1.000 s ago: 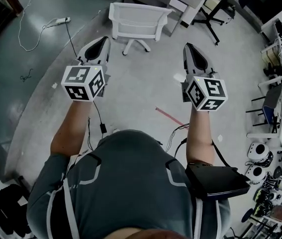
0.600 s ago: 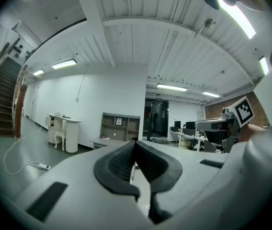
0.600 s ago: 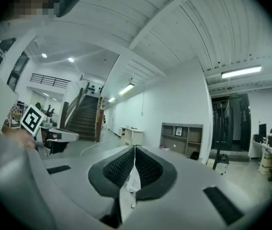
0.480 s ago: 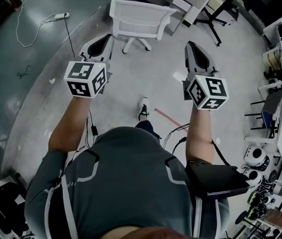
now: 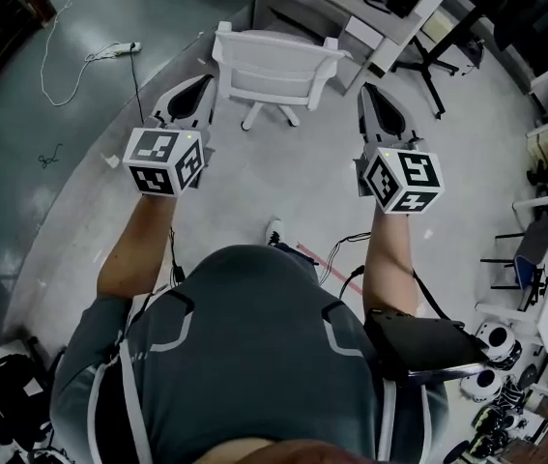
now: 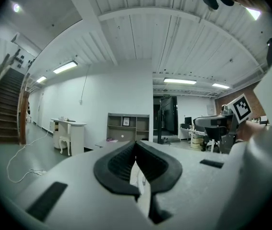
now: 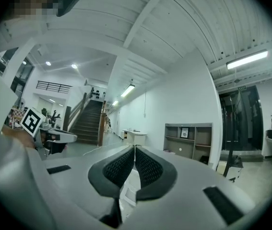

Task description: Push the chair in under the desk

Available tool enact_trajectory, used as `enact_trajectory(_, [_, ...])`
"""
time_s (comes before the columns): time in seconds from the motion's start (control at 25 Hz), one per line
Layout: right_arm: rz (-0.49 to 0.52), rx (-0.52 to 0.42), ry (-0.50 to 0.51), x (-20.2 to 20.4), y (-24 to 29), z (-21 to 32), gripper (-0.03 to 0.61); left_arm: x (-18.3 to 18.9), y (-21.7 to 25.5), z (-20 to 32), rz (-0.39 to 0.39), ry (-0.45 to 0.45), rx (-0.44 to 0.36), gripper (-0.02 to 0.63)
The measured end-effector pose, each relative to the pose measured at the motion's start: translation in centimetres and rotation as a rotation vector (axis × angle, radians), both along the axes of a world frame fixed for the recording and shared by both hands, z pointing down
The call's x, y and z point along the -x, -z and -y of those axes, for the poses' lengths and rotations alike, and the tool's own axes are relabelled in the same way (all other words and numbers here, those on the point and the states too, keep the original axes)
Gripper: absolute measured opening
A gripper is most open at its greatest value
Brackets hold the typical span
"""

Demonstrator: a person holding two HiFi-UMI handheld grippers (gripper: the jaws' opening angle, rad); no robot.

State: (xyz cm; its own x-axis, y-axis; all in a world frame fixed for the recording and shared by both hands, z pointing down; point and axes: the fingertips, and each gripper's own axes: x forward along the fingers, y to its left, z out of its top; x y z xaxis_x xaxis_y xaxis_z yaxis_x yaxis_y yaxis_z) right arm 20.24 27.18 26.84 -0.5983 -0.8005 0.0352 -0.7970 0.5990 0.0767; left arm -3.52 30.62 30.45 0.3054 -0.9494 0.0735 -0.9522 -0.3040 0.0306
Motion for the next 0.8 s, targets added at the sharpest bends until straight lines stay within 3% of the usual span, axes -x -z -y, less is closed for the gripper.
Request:
enact_trajectory(0.36, [0.018, 0.035, 0.036, -4.5, -1.3, 10.1, 0.029, -4.1, -1.1, 9.3, 0.04, 0.043, 0.052, 0.009])
enact_trajectory(0.8, [-0.005, 0.051, 0.12, -6.0, -2.9, 18.1, 0.031, -6.3, -2.1, 16.9, 0.087, 0.079, 0.092, 0.011])
